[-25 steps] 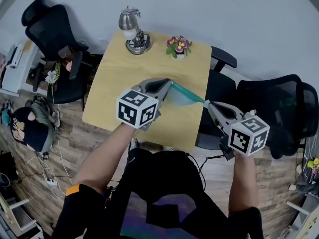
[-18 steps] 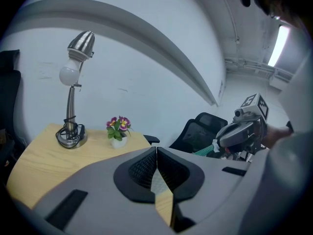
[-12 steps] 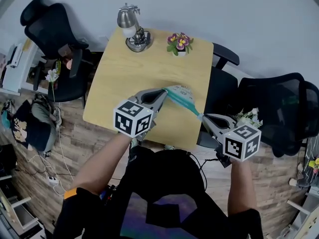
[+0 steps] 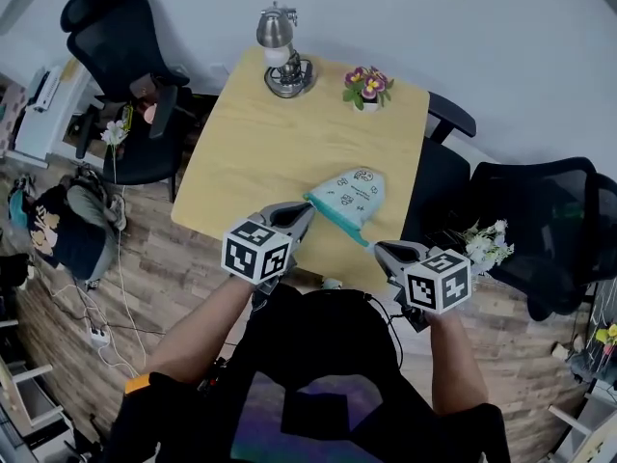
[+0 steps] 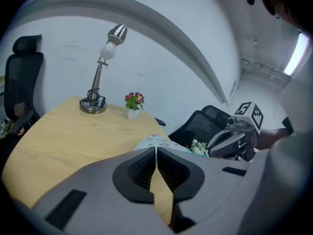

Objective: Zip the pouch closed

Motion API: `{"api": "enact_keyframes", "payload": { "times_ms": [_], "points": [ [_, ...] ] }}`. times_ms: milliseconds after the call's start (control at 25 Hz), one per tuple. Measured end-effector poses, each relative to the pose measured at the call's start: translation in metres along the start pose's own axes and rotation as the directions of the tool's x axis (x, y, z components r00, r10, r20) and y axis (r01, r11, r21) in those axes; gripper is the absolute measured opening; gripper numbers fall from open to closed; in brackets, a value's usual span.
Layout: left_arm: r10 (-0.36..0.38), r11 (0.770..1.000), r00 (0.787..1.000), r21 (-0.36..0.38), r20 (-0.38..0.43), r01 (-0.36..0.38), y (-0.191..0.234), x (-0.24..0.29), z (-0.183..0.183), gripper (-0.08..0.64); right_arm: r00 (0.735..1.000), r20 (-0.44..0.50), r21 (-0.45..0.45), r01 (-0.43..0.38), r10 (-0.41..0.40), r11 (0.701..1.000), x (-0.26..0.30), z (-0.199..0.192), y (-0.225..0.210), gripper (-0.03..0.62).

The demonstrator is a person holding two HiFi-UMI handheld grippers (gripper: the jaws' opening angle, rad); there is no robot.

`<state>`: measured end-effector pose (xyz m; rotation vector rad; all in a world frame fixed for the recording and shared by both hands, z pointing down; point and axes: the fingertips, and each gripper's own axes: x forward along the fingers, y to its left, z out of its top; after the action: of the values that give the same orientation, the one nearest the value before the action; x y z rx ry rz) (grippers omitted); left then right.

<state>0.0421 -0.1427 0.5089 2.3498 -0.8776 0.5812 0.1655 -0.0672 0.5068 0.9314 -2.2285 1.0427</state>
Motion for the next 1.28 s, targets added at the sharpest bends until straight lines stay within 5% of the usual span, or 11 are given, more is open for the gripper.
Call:
{"api": "enact_keyframes", "payload": {
  "times_ms": [320, 760, 1040, 1280],
  "points": [
    [0.007, 0.999, 0.999, -0.033, -0.035, -0.008, -0.005, -0.007, -0.027, 0.012, 0.999, -0.045, 0.01, 0.018, -0.017, 1.0, 0.023, -0.024, 0.002, 0.021],
    [0.004, 1.0, 1.0, -0.012, -0.009, -0.004, -0.023, -0.012, -0.026, 0.012, 0.999, 0.026, -0.007, 0.022, -0.022, 1.0, 0.022, -0.018, 0.006, 0.088],
    [0.072, 0.995, 0.995, 0.058, 0.066, -0.076, -0.033, -0.026, 0.005, 0.012, 0.981, 0.148, -0.139, 0.147, -0.126, 0.979, -0.003, 0.025, 0.018, 0.089],
    [0.137, 0.98, 0.974, 0.12, 0.183, -0.16, -0.05, -0.049, 0.048, 0.011, 0.934, 0.274, -0.183, 0.283, -0.228, 0.941, -0.026, 0.065, 0.032, 0.045]
  ]
}}
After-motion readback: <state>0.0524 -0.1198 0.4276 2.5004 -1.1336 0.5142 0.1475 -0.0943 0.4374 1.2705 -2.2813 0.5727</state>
